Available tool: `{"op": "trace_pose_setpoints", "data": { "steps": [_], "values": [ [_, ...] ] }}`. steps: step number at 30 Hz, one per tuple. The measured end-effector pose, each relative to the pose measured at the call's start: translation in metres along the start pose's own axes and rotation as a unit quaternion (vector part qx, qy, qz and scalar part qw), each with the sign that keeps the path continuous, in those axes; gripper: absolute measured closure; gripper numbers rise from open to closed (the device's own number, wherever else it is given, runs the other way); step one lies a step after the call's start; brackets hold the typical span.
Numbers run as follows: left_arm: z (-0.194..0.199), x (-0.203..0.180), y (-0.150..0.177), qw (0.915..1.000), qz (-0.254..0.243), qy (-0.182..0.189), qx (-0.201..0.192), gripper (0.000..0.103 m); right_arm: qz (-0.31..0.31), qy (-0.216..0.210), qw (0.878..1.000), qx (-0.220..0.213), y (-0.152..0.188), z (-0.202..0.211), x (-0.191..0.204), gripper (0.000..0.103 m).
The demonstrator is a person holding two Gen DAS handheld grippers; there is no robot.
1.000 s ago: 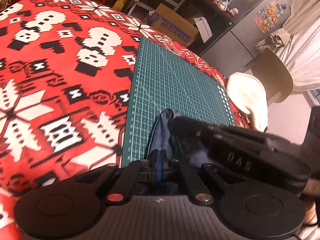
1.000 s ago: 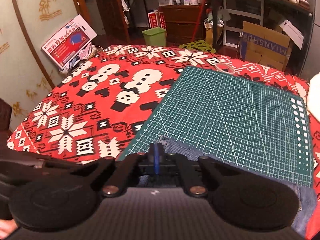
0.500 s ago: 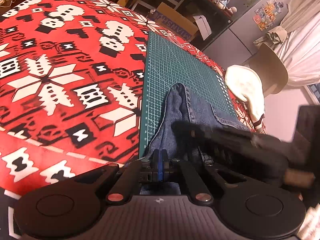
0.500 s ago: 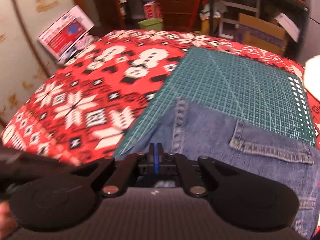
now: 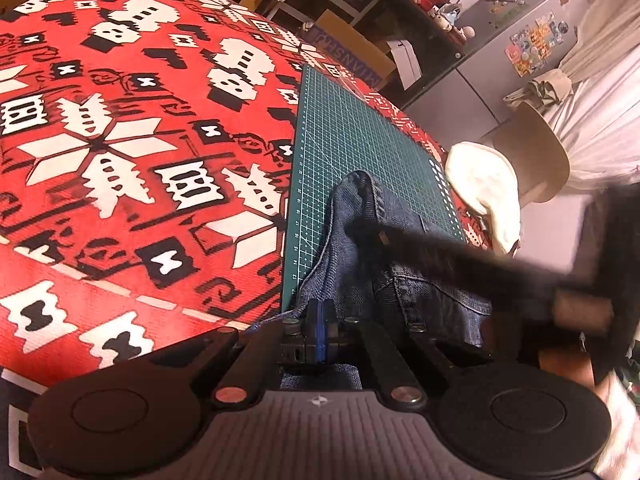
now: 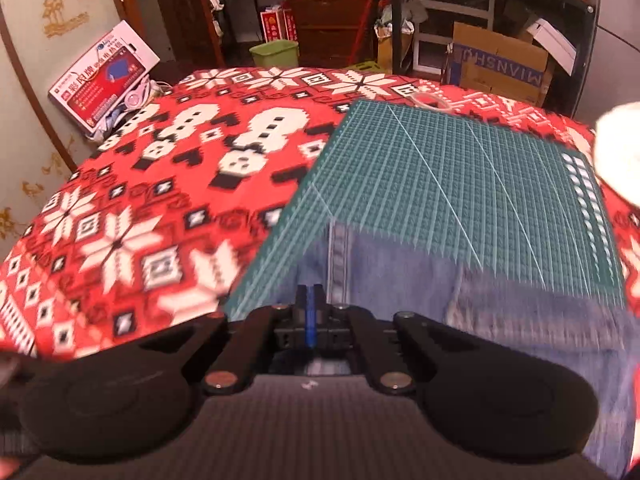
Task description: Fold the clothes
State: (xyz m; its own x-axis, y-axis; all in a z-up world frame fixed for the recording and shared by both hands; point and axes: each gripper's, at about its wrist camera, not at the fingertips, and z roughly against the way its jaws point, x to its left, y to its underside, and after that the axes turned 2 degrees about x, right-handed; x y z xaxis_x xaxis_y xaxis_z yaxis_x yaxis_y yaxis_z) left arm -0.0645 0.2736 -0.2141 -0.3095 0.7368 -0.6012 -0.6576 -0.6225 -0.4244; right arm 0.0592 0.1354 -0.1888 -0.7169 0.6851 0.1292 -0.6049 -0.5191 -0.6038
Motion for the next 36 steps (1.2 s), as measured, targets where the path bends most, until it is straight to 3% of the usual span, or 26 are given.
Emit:
{"op": "trace_pose_setpoints", "data": {
  "steps": [5,8,13,21,25,27,30,36],
  "values": [
    [0.001,0.000,-0.001,1.0000,0.000,0.002,0.004,0.100,-0.003,-0.030,0.999,0.027,0.025,0.022,0.000,0.103],
    [0.005,-0.005,0.001,0.9999,-0.013,-0.009,0.007,0.100,0.015,-0.035,0.999,0.015,0.039,0.032,0.003,0.103],
    [0.015,-0.010,0.007,0.9993,-0.030,-0.021,0.011,0.100,0.016,-0.062,0.997,0.033,0.052,0.044,0.007,0.103],
    [0.032,-0.025,0.014,0.9981,-0.053,-0.014,0.026,0.101,0.030,-0.083,0.996,0.011,0.064,0.066,0.024,0.096],
    [0.023,-0.037,0.026,0.9928,-0.094,-0.052,0.052,0.100,0.036,-0.082,0.996,0.004,0.076,0.062,0.031,0.096],
    [0.023,-0.035,0.026,0.9936,-0.087,-0.051,0.052,0.100,0.042,-0.082,0.996,-0.002,0.078,0.062,0.031,0.096],
    [0.025,-0.035,0.027,0.9938,-0.082,-0.054,0.052,0.100,0.039,-0.090,0.995,0.001,0.076,0.068,0.028,0.095],
    [0.030,-0.060,0.026,0.9923,-0.104,-0.047,0.048,0.101,0.016,-0.066,0.997,-0.047,0.068,0.110,-0.009,0.093]
  ]
}}
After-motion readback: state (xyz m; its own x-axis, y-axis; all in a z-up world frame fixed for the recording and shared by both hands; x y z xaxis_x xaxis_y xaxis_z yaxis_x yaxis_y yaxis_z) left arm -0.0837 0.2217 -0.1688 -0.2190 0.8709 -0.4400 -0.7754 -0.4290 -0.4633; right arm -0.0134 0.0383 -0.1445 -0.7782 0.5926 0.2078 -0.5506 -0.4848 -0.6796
